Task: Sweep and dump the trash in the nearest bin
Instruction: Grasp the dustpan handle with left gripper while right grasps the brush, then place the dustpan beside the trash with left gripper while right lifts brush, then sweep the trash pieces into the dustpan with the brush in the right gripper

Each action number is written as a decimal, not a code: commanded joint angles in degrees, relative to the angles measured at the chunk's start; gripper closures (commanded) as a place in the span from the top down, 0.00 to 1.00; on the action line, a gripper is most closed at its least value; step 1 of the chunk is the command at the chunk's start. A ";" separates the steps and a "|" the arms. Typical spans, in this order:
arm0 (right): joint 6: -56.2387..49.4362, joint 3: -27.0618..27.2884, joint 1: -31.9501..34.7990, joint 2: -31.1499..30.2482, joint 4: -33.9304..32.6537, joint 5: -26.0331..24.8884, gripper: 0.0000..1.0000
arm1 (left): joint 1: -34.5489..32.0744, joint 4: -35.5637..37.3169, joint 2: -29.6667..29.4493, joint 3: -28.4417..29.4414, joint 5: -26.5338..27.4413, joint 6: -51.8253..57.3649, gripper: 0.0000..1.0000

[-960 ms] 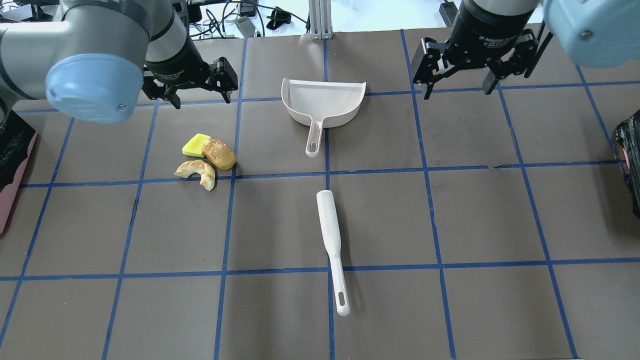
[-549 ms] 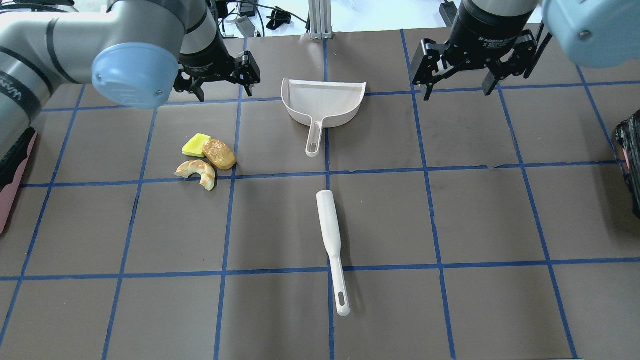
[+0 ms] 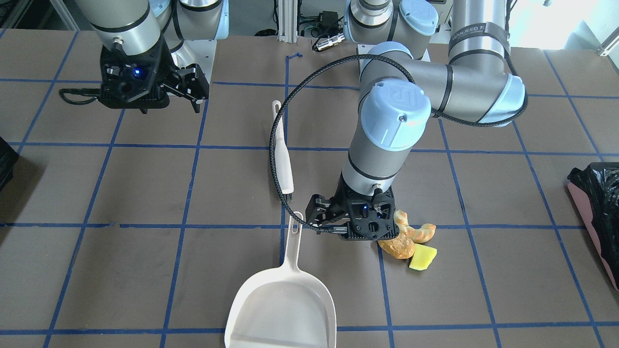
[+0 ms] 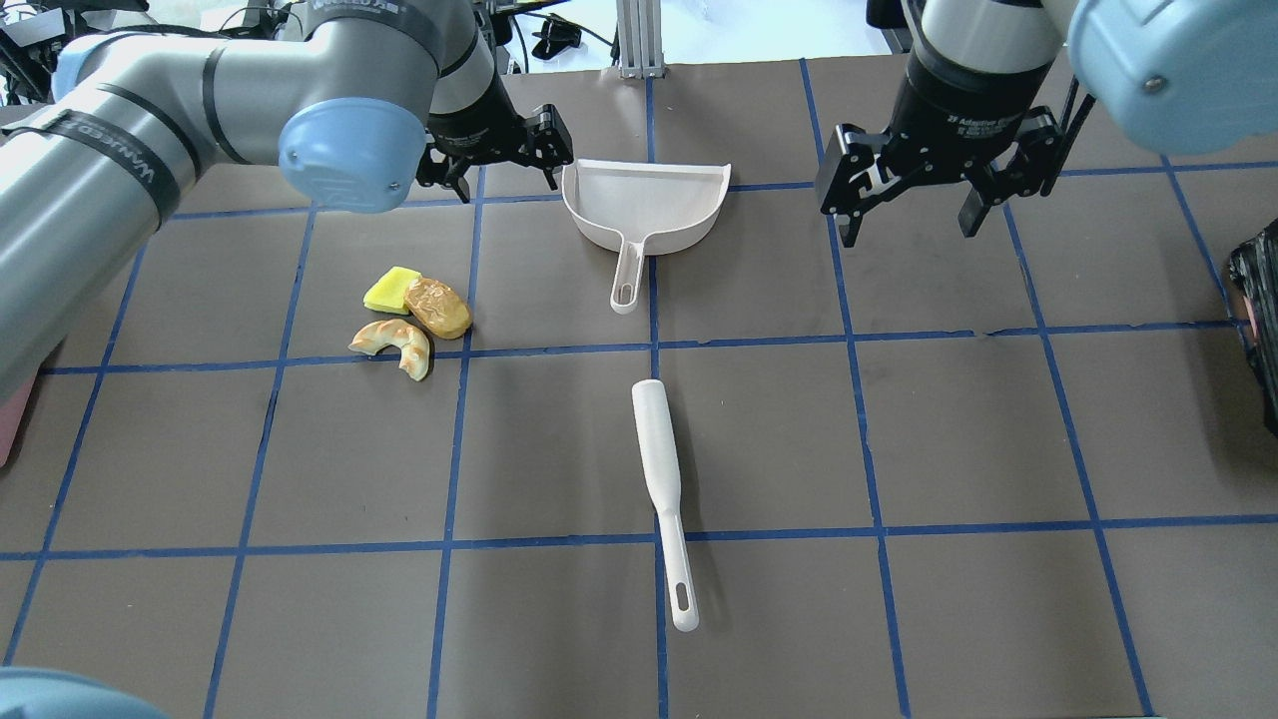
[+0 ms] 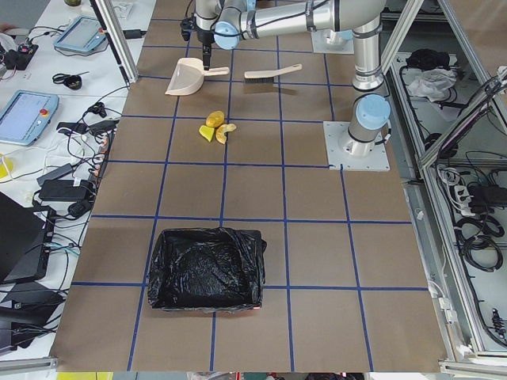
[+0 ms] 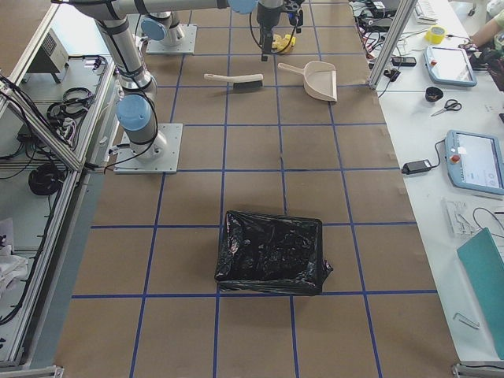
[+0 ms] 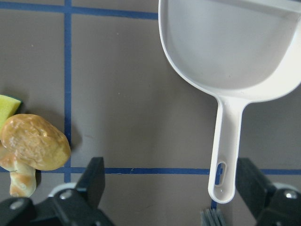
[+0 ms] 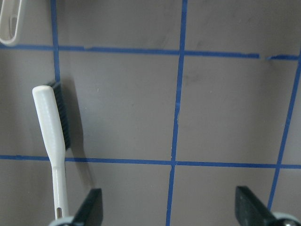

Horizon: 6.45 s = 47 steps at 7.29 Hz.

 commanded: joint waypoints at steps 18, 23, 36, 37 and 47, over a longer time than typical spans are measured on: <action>23.62 31.43 26.84 5.64 -33.93 4.39 0.49 | -2.73 3.35 -8.30 0.71 -4.26 9.45 0.00; 27.64 28.20 26.32 5.38 -33.32 3.43 0.00 | 8.52 1.16 -4.95 0.19 -1.45 30.21 0.00; 64.64 0.35 30.16 21.43 -17.76 2.02 0.00 | 36.91 -11.50 1.22 -0.87 0.31 116.31 0.00; 67.01 -3.60 31.05 24.51 -17.68 2.19 0.00 | 37.97 -13.50 1.03 0.00 0.40 119.84 0.00; 72.84 -24.37 39.84 41.67 -17.67 5.53 0.00 | 39.48 -8.69 -5.47 1.07 16.74 133.69 0.00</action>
